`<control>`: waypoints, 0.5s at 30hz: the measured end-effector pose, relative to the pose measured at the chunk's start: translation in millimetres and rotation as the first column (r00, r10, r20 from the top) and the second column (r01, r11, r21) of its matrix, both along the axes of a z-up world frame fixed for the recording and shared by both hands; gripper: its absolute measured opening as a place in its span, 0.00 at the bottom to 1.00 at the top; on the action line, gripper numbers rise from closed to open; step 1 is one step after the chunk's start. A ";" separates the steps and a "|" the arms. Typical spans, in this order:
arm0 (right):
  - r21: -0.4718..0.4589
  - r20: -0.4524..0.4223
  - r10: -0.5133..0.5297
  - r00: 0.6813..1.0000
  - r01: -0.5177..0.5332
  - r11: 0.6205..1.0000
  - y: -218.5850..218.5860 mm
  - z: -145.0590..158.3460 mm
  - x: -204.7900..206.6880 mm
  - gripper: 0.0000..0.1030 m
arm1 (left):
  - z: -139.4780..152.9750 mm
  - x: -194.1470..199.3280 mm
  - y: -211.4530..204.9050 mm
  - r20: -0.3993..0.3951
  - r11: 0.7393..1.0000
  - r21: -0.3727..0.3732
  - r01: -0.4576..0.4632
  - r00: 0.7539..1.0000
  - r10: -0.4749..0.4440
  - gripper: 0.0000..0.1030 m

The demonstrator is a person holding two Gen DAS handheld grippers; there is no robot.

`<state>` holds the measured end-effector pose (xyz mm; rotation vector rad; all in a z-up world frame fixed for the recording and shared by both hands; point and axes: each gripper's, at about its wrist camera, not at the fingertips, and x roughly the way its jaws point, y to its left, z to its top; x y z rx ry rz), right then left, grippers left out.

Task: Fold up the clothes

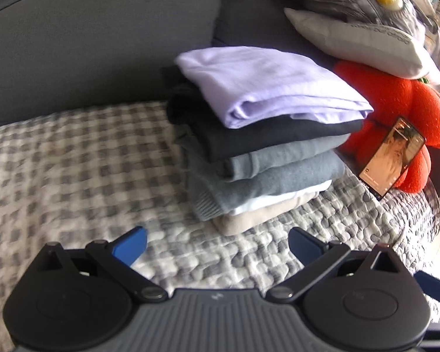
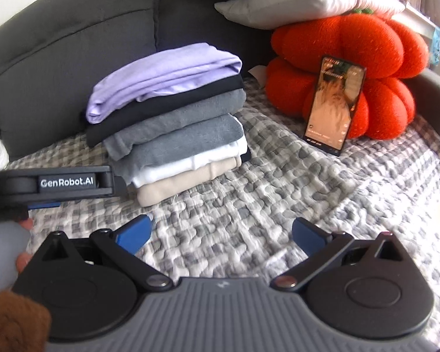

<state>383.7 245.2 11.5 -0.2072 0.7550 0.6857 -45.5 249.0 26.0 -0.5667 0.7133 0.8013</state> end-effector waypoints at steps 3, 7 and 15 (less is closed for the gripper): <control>0.009 0.004 -0.003 1.000 0.003 1.000 -7.5 12.5 -13.5 1.00 | 9.9 -9.4 -7.3 -0.006 1.000 -0.003 -0.001 1.000 0.001 1.00; 0.030 0.019 -0.002 1.000 0.001 1.000 -17.6 27.3 -32.9 1.00 | 22.1 -22.1 -18.5 -0.011 1.000 0.009 0.000 1.000 0.000 1.00; 0.093 0.022 0.024 0.999 -0.026 0.995 -29.1 38.7 -53.8 1.00 | 30.0 -38.9 -28.2 -0.020 0.999 0.012 -0.035 0.999 0.035 1.00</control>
